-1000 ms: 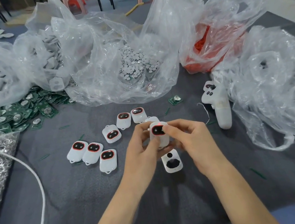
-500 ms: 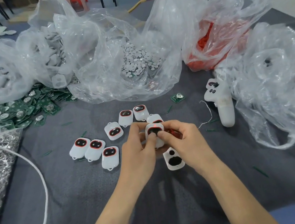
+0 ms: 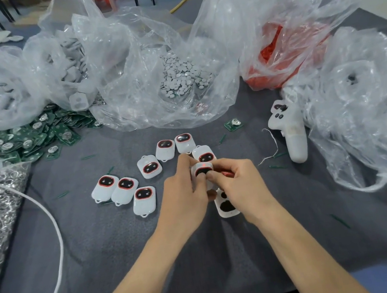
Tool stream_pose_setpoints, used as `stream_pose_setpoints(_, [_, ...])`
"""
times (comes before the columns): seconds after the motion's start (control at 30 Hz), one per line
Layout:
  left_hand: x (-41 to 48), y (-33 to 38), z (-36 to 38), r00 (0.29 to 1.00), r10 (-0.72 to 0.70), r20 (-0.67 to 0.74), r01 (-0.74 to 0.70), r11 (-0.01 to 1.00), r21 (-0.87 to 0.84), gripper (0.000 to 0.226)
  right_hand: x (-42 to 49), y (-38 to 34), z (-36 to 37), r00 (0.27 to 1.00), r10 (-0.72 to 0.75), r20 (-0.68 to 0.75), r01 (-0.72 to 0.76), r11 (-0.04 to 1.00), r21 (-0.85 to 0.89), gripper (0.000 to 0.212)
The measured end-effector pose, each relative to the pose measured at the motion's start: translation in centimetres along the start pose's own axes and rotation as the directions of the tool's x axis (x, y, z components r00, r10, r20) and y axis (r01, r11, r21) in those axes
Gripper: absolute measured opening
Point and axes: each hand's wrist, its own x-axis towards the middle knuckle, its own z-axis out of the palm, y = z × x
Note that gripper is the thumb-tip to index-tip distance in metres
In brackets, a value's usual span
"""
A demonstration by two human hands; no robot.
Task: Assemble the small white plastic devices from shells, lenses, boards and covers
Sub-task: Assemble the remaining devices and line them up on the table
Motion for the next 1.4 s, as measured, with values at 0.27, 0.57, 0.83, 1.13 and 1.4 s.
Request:
stream_pose_setpoints(0.27, [0.7,0.3,-0.2,0.992,-0.100,0.077,0.119,0.946,-0.302,0.022,0.6,-0.2,-0.8,0.993,0.066,0.096,-0.090,0.960,0.265,0.021])
stream_pose_setpoints(0.57, [0.5,-0.1,-0.1,0.985,-0.127,0.115,0.162,0.915,-0.369,0.024,0.5,0.1,-0.3,0.998,0.056,-0.012,-0.054,0.991,0.124,0.019])
stream_pose_setpoints(0.83, [0.0,-0.3,0.0,0.997,-0.066,0.032,0.071,0.969,-0.234,0.016,0.3,0.2,0.4,0.996,-0.011,-0.090,0.006,0.998,-0.055,0.015])
stream_pose_setpoints(1.13, [0.1,0.8,-0.6,0.978,-0.125,0.165,0.187,0.880,-0.437,0.012,-0.2,-0.5,-2.0,0.996,0.028,0.084,-0.044,0.982,0.185,0.017])
stream_pose_setpoints(1.4, [-0.3,1.2,-1.1,0.978,-0.152,0.145,0.195,0.913,-0.359,0.004,-0.6,-0.3,-1.1,1.000,0.016,0.026,-0.018,0.996,0.085,0.012])
